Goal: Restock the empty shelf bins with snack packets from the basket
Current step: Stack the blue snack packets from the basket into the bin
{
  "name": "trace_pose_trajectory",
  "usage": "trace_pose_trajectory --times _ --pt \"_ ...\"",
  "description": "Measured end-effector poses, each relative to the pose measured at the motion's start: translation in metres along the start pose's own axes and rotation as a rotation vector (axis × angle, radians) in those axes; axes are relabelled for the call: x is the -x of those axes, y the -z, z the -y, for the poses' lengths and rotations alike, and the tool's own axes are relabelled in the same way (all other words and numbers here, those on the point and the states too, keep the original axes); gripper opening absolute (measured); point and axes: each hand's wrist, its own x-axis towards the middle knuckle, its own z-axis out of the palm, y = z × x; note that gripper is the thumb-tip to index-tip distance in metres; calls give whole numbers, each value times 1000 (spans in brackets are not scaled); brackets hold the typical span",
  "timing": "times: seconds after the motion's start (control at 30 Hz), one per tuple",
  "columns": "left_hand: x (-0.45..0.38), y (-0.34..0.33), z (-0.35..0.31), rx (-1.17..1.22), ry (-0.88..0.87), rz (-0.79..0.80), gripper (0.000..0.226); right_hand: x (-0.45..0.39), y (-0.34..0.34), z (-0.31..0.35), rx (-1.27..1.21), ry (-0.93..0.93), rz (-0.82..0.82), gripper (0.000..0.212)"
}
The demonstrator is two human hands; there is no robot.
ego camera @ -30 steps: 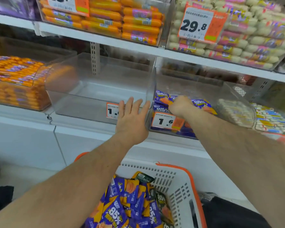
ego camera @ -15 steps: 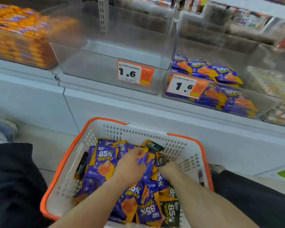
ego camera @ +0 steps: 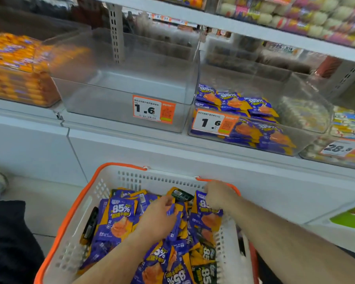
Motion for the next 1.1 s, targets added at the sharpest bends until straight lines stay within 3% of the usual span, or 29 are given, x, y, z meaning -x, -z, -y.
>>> trace_pose_trajectory --times 0.1,0.17,0.3,0.37,0.47,0.5,0.63,0.73,0.8,0.87,0.93,1.0,1.1 --pt "-4 5 -17 3 -71 11 61 20 48 -3 -92 122 -48 25" --pt "-5 9 -31 89 -101 52 60 36 73 -2 -193 220 -73 17" --pt "-4 16 -59 183 -231 -37 27 68 103 4 -439 369 -226 13" --pt "-1 22 -72 263 -271 -114 24 80 106 6 -558 367 -469 21" --pt "0 32 -89 439 -319 -216 27 94 106 6 -613 346 -996 33" --pt "1 36 -97 496 -334 -232 26 97 105 7 -674 339 -1048 35" --pt "-1 58 -137 590 -455 -318 25 103 104 21 -1119 393 -762 50" --pt "-12 74 -161 448 -638 -417 22 98 121 19 -1165 408 -820 61" --pt "-29 85 -170 125 -767 -631 30 91 149 9 -1181 356 -923 59" --pt "-49 94 -169 -340 -676 -747 66 78 182 -7 -1184 249 -994 53" --pt "-66 97 -158 -667 -515 -661 76 59 208 -27 -1117 117 -1004 48" --pt "-73 95 -148 -802 -526 -613 81 38 221 -42 -1020 -39 -971 38" --pt "-80 89 -142 -750 -575 -722 80 13 221 -53 -839 -262 -798 28"
